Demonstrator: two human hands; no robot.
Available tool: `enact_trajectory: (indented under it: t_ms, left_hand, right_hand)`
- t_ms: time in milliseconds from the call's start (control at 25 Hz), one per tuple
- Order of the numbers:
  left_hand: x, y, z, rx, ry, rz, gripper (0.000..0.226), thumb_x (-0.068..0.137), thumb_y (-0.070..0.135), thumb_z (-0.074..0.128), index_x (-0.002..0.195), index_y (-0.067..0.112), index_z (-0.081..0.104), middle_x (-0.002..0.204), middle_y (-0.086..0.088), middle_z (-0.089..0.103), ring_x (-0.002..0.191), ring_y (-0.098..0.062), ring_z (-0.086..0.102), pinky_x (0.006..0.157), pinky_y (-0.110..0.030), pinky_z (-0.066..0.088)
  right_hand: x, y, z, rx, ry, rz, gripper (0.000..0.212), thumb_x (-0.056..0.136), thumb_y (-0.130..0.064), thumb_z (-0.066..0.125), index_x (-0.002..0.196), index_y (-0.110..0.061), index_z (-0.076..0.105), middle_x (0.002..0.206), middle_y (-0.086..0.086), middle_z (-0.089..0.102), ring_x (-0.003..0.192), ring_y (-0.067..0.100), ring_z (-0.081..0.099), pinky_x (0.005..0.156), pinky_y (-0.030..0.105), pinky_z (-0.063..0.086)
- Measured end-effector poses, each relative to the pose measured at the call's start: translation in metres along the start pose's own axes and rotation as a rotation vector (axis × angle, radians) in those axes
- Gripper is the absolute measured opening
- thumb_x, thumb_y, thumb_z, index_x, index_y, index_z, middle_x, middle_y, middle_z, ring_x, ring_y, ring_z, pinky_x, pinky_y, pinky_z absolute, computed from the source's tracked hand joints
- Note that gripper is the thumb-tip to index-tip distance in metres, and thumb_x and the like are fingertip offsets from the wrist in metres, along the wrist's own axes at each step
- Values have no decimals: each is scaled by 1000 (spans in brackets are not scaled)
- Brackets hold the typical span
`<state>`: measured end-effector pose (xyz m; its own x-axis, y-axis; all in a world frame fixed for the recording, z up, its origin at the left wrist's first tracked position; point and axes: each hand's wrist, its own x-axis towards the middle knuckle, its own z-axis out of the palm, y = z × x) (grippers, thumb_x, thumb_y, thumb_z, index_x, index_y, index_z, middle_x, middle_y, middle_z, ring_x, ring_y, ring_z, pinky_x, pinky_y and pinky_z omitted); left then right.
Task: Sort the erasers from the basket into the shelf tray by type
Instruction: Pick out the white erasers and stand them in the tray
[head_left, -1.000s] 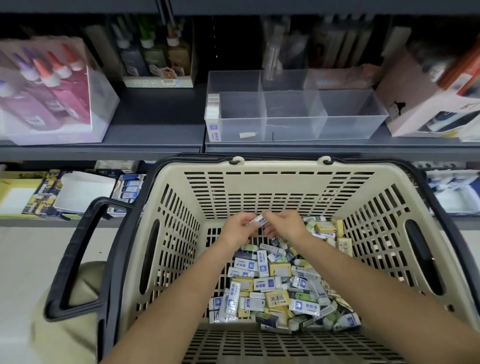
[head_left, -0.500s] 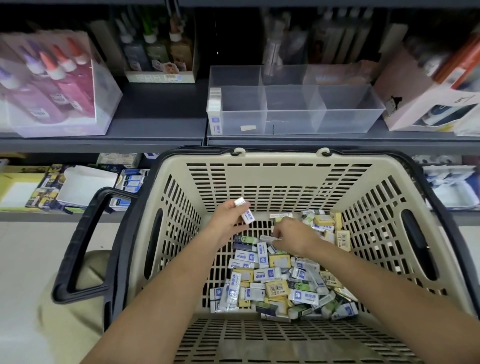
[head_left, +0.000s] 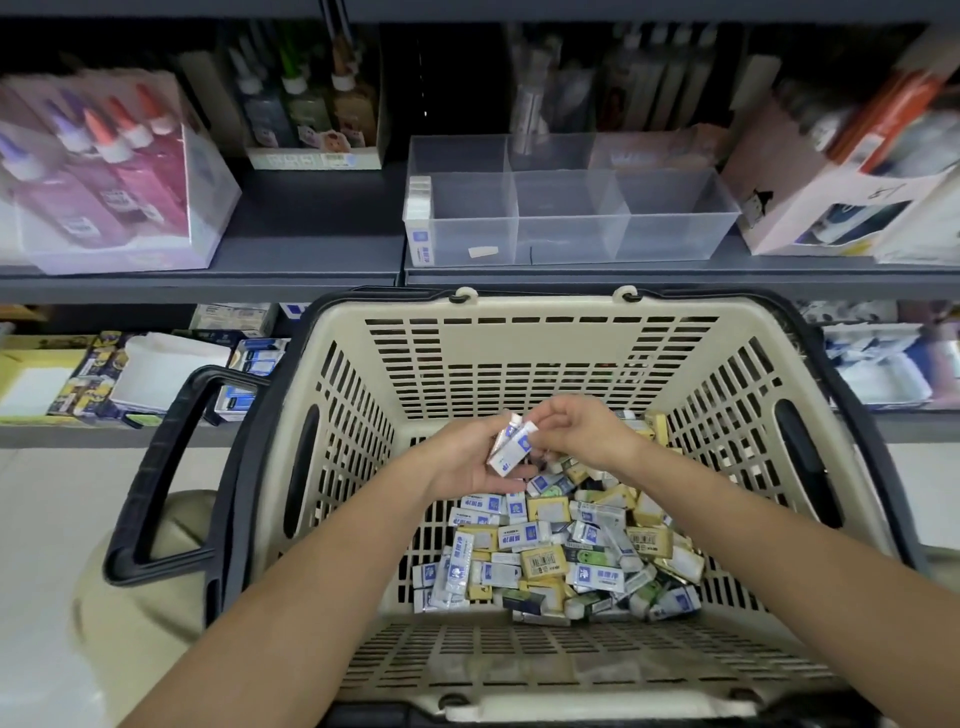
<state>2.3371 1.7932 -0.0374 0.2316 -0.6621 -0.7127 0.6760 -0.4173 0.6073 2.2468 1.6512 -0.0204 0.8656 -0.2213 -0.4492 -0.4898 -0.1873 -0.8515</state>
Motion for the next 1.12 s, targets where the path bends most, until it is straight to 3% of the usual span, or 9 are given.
enact_trajectory:
  t_ms: [160,280,360,520,640,800,880,1040,1120]
  left_hand:
    - [0,0,9,-27,-50,19,25,94,28,51,97,8,66,88,-8,72,80,-21,69,70,-29,58]
    - [1,-2,12,-25,-60,65,18,90,21,58,99,7,62,87,-8,69,76,-16,65,74,-28,57]
    - [1,-4,10,-34,-64,69,17,91,20,57,100,6,61,88,-9,66,75,-16,65,75,-30,57]
    - [-5,-5,7,-5,-60,8,21,94,26,52,100,8,62,78,-8,72,71,-17,70,61,-30,57]
    - [-7,-4,9,25,-90,-27,26,94,29,50,104,8,61,86,-10,72,77,-19,70,62,-30,57]
    - [-4,-8,11,35,-76,1,14,91,13,57,104,7,60,82,-9,72,74,-19,71,62,-28,58]
    - [-2,-10,9,52,-33,3,14,90,9,59,104,9,59,79,-7,73,73,-18,71,63,-29,59]
    - [3,-13,8,73,62,13,18,87,4,61,102,11,57,78,-5,69,71,-16,66,69,-29,56]
    - [4,-13,9,77,76,21,21,86,3,62,104,12,57,84,-5,66,72,-15,64,75,-30,54]
  right_hand:
    - [-8,-1,-7,145,14,28,14,86,-6,62,100,-6,63,79,10,66,65,14,61,64,20,53]
    - [-11,2,-8,173,30,46,10,87,-17,63,93,-9,65,78,8,68,64,11,62,62,19,53]
    - [-12,4,-8,216,26,75,9,84,-13,65,92,-8,66,80,9,69,68,13,64,67,22,54]
    - [-14,6,-10,234,16,98,15,80,3,66,91,-7,64,89,12,69,77,18,65,78,26,55]
    - [-13,5,-9,180,59,45,12,79,2,67,86,-8,63,80,7,66,69,13,63,67,19,55]
    - [-10,10,-12,86,70,15,10,79,-7,71,83,-13,64,74,0,64,65,8,59,61,18,50]
    - [-11,16,-21,-29,60,55,7,79,-13,72,82,-15,65,73,-4,66,65,6,60,59,19,49]
    - [-17,38,-44,-696,-121,173,13,77,-23,73,83,-12,68,84,3,70,75,16,62,68,32,53]
    - [-21,45,-40,-971,-192,214,21,75,-32,73,87,-16,66,90,0,68,82,17,61,65,30,49]
